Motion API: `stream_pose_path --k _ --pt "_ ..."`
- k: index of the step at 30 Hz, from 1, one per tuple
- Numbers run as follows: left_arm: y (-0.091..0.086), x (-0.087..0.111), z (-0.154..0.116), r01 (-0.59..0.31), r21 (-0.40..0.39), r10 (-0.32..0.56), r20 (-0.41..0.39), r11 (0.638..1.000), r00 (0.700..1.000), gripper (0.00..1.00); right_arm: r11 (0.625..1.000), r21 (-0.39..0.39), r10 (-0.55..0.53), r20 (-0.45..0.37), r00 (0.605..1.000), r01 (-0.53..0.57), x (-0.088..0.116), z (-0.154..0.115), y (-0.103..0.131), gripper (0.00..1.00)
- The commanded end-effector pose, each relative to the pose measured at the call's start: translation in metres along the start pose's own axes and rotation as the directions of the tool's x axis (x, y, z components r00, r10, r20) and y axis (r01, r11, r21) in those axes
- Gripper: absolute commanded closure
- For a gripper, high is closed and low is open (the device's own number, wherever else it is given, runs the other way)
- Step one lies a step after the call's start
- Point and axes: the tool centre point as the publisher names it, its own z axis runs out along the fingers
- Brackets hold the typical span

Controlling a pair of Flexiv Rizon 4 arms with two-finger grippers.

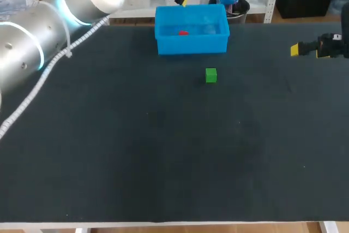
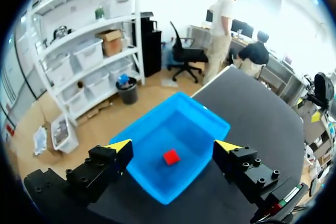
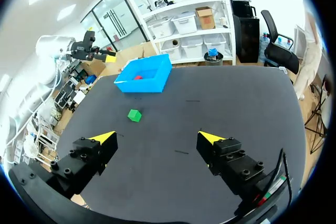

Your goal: Use the left arm to pick the red cube and place it into the blue plastic box first, then use the right arm to grasp the green cube and put it into the same blue plastic box after the first action is fully finished.

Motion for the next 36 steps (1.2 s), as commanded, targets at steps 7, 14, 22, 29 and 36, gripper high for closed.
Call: stream_pose_path --k 7,14,22,29,36 --pt "-0.050 0.089 -0.104 0.053 -0.063 -0.044 0.134 0.997 0.990 0.00 1.000 -0.001 -0.001 0.000 1.000 0.001 0.000 0.000 0.000 0.00" --pt "-0.077 0.131 -0.142 0.077 -0.097 -0.058 0.184 0.992 0.981 0.00 1.000 -0.001 -0.001 0.000 1.000 0.001 0.000 0.000 0.000 0.00" --pt "-0.097 0.167 -0.175 0.126 -0.107 -0.095 0.259 0.986 0.961 0.00 1.000 -0.001 -0.001 0.000 1.000 0.001 0.000 0.000 0.000 0.00" --pt "-0.113 0.189 -0.195 0.136 -0.092 -0.102 0.306 0.986 0.946 0.00 1.000 -0.001 -0.001 0.000 1.000 0.001 0.000 0.000 0.000 0.00" --pt "-0.124 0.204 -0.201 0.148 -0.062 -0.122 0.308 0.987 0.943 0.00 1.000 -0.001 -0.001 0.000 1.000 0.001 0.000 0.000 0.000 0.00"
